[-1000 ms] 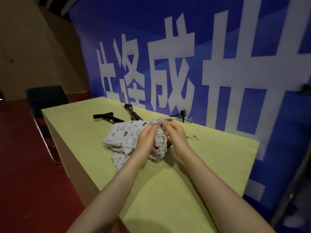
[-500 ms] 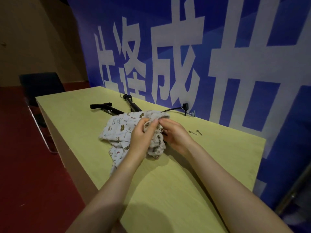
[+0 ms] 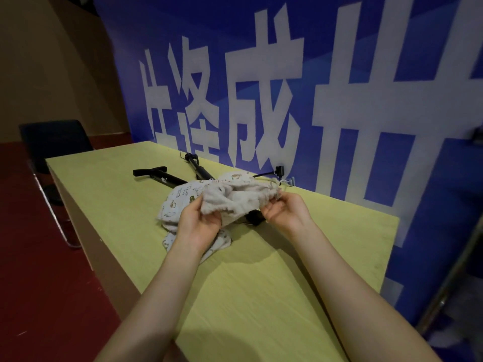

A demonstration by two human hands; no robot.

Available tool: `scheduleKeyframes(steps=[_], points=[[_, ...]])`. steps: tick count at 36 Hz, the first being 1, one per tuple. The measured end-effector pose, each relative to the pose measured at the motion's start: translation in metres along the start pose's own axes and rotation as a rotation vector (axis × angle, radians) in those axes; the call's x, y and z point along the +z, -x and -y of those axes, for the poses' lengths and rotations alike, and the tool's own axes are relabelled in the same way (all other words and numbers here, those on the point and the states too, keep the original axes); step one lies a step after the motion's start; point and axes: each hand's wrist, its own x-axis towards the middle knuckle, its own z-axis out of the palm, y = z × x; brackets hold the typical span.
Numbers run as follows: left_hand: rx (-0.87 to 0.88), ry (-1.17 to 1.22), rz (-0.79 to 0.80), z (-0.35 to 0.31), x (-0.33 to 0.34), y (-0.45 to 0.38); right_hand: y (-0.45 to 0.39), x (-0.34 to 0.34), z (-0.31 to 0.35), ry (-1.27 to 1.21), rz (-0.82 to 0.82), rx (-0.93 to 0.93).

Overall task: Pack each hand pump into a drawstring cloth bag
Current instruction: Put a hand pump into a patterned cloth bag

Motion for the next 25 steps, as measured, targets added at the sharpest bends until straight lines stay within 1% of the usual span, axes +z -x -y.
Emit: scheduleKeyframes(steps=[2, 5, 7, 9, 10, 11, 13, 14, 15, 16, 18, 19, 20, 21, 22, 25], points=[[-0.022, 0.011, 0.003, -0.002, -0.003, -0.001, 0.003, -0.002, 0.005, 0.008, -0.035, 0.055], [-0.031, -0.077, 0.0, -0.002, -0.006, -0.001, 0.012, -0.005, 0.013, 0.154, 0.009, 0.101], [-0.049, -0.131, 0.019, -0.002, -0.006, 0.001, 0.015, -0.006, 0.018, 0.276, 0.045, 0.048], [-0.062, -0.222, 0.078, -0.001, -0.003, 0.005, 0.014, -0.005, 0.021, 0.439, -0.008, -0.107], [-0.026, -0.346, 0.092, 0.0, -0.001, 0.006, 0.011, -0.004, 0.022, 0.533, -0.061, -0.198], [0.042, -0.544, 0.096, 0.003, -0.001, 0.008, 0.006, -0.006, 0.023, 0.597, -0.118, -0.269], [0.221, -1.043, 0.082, 0.012, -0.002, 0.01, 0.003, -0.009, 0.024, 0.647, -0.173, -0.341], [0.282, -1.263, 0.085, 0.017, -0.005, 0.009, 0.001, -0.011, 0.025, 0.645, -0.195, -0.359], [0.276, -1.411, 0.116, 0.021, -0.008, 0.008, 0.0, -0.013, 0.027, 0.628, -0.208, -0.366], [0.247, -1.504, 0.164, 0.023, -0.012, 0.006, -0.002, -0.016, 0.028, 0.614, -0.22, -0.366], [0.217, -1.572, 0.227, 0.027, -0.016, 0.005, -0.006, -0.019, 0.029, 0.615, -0.244, -0.388], [0.227, -1.547, 0.227, 0.028, -0.014, 0.006, -0.009, -0.021, 0.029, 0.644, -0.261, -0.411], [0.23, -1.461, 0.215, 0.029, -0.011, 0.008, -0.01, -0.022, 0.029, 0.691, -0.285, -0.444], [0.217, -1.318, 0.189, 0.029, -0.005, 0.012, -0.012, -0.024, 0.028, 0.749, -0.301, -0.491], [0.179, -1.128, 0.17, 0.029, 0.0, 0.013, -0.012, -0.024, 0.027, 0.816, -0.303, -0.548], [0.041, -0.425, 0.16, 0.022, 0.004, 0.009, -0.013, -0.024, 0.021, 0.993, -0.222, -0.669]])
